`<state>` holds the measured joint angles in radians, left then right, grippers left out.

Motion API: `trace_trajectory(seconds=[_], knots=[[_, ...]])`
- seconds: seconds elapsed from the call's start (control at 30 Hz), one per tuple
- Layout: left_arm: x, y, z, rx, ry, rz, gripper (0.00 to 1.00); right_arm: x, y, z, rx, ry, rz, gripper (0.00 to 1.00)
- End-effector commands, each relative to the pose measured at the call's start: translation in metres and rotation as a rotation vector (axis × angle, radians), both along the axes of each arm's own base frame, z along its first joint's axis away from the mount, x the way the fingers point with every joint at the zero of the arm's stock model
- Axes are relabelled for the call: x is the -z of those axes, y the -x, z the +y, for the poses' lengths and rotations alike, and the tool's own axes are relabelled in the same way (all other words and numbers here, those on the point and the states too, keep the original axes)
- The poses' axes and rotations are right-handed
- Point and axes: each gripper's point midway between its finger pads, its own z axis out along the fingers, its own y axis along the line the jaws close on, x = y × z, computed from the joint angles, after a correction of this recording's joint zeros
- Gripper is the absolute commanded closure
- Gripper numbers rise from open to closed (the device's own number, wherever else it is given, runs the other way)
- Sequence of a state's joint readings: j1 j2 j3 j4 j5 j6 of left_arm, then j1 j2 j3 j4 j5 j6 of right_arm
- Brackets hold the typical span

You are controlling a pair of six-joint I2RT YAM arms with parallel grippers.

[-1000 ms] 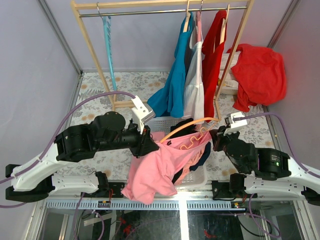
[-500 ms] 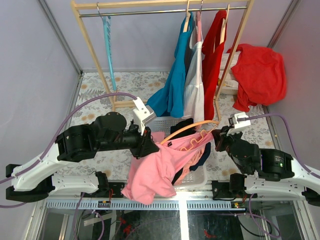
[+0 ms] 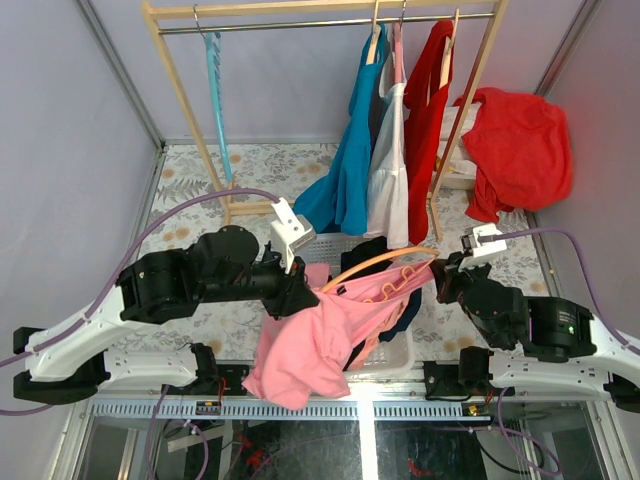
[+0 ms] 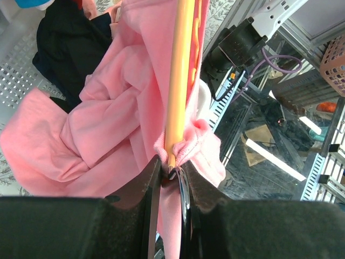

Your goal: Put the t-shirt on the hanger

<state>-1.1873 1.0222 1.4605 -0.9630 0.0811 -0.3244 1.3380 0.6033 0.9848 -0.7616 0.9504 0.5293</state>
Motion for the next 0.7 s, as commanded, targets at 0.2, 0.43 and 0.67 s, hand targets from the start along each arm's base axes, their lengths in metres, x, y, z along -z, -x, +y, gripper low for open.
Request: trace_trajectory(seconds=[0.2,0.43,0.67], knots=[[0.027,0.006,0.020,0.004,-0.120,0.029,1.00,-0.021,-0.002,-0.038,0.084,0.051,-0.033,1.00],[0.030,0.005,0.026,-0.008,-0.137,0.026,1.00,-0.018,0.001,-0.034,0.052,0.095,0.002,1.00],[0.037,0.007,0.032,-0.012,-0.162,0.036,1.00,-0.019,0.004,-0.043,0.050,0.120,0.013,1.00]])
